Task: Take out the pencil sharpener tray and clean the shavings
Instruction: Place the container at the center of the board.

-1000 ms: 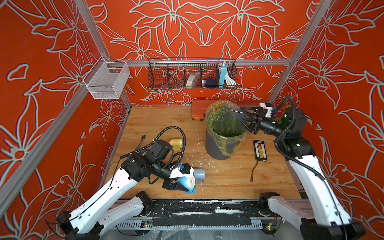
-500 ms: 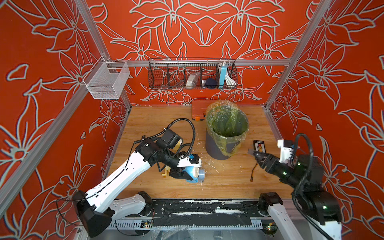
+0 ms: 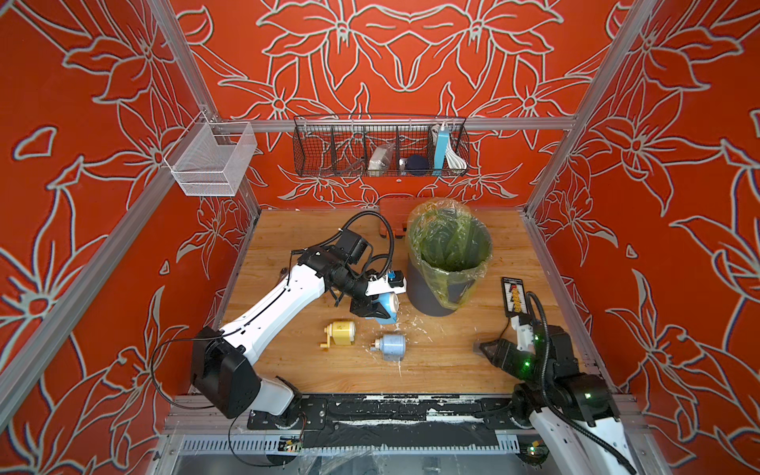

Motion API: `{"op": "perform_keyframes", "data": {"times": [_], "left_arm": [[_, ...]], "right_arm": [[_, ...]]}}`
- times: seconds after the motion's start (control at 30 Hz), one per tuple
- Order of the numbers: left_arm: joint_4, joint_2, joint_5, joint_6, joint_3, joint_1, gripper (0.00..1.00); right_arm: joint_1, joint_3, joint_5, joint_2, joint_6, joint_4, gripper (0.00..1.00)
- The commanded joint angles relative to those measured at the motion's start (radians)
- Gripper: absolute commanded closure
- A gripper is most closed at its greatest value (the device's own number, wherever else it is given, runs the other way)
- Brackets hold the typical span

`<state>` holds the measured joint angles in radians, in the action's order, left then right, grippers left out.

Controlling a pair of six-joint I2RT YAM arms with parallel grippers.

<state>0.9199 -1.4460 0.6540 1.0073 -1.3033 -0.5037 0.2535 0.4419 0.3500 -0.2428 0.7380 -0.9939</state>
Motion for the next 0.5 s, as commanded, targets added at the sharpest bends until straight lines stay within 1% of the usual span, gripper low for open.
{"op": "perform_keyframes", "data": {"times": [0.0,0.03,0.13,0.2,0.27,0.33,0.37,0.47], "left_arm": [[-0.047,-0.015,-0.016,0.024,0.013,0.009,1.0],[-0.058,-0.022,-0.014,0.019,0.02,0.013,1.0],[-0.076,-0.039,-0.004,0.008,0.03,0.027,1.0],[-0.078,-0.052,-0.004,0.008,0.029,0.031,1.0],[-0.079,-0.068,-0.001,0.008,0.024,0.036,1.0],[-0.08,-0.082,-0.005,0.011,0.017,0.04,1.0],[-0.082,-0.091,-0.007,0.012,0.013,0.042,1.0],[-0.09,-0.111,-0.018,0.014,0.004,0.046,1.0]], "right_arm": [[0.15,-0.053,-0.202,0.01,0.102,0.099,1.0],[0.209,-0.077,-0.246,0.006,0.129,0.143,1.0],[0.394,-0.111,-0.445,-0.042,0.179,0.243,1.0],[0.523,-0.122,-0.574,-0.11,0.193,0.318,1.0],[0.68,-0.129,-0.733,-0.199,0.209,0.414,1.0],[0.812,-0.138,-0.873,-0.281,0.22,0.512,1.0],[0.868,-0.146,-0.93,-0.319,0.216,0.579,1.0],[0.957,-0.155,-1.026,-0.423,0.235,0.703,1.0]]}}
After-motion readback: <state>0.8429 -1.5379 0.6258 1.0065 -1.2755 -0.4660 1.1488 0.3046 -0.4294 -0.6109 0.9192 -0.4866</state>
